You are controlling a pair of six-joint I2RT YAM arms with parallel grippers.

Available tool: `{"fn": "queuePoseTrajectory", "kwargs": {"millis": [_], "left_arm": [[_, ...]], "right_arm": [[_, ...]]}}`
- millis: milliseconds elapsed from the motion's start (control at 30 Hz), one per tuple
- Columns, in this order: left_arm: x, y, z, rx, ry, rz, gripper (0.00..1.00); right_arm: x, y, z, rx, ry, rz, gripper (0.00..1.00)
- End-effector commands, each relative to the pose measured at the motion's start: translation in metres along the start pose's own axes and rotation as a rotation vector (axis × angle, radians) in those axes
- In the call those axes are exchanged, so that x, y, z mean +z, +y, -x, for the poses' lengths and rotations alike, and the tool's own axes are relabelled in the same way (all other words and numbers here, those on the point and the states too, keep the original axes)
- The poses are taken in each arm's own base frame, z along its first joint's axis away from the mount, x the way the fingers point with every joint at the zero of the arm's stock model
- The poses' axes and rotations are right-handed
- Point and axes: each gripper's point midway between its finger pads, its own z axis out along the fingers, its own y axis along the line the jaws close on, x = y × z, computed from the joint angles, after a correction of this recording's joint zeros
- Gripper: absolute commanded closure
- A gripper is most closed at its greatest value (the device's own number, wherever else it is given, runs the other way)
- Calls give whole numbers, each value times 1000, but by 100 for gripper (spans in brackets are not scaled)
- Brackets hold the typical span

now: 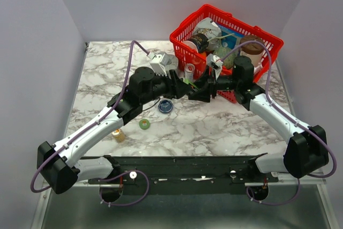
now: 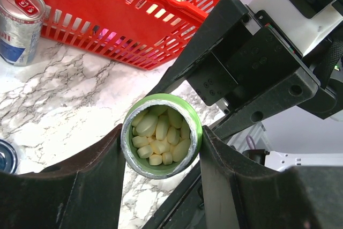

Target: Sort the pills into containers

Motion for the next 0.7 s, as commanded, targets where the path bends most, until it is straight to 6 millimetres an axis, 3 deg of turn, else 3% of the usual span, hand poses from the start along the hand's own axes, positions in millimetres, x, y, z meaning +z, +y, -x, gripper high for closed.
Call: {"fn": "queuePoseTrajectory", "kwargs": {"millis": [0, 233, 400, 467, 667], "left_arm": [[-3, -13, 15, -12, -55, -54, 100], [-2, -13, 13, -14, -48, -59, 100], [0, -12, 12, -18, -45, -57, 100], [0, -12, 12, -18, -45, -57, 100], [1, -10, 8, -20, -32, -52, 100]], "right_arm": [[6, 1, 4, -6, -5, 12, 41], [8, -5, 3, 9, 4, -20, 32], [8, -8, 2, 18, 11, -36, 32], [8, -8, 2, 14, 9, -36, 35], [8, -6, 5, 9, 3, -28, 61]]}}
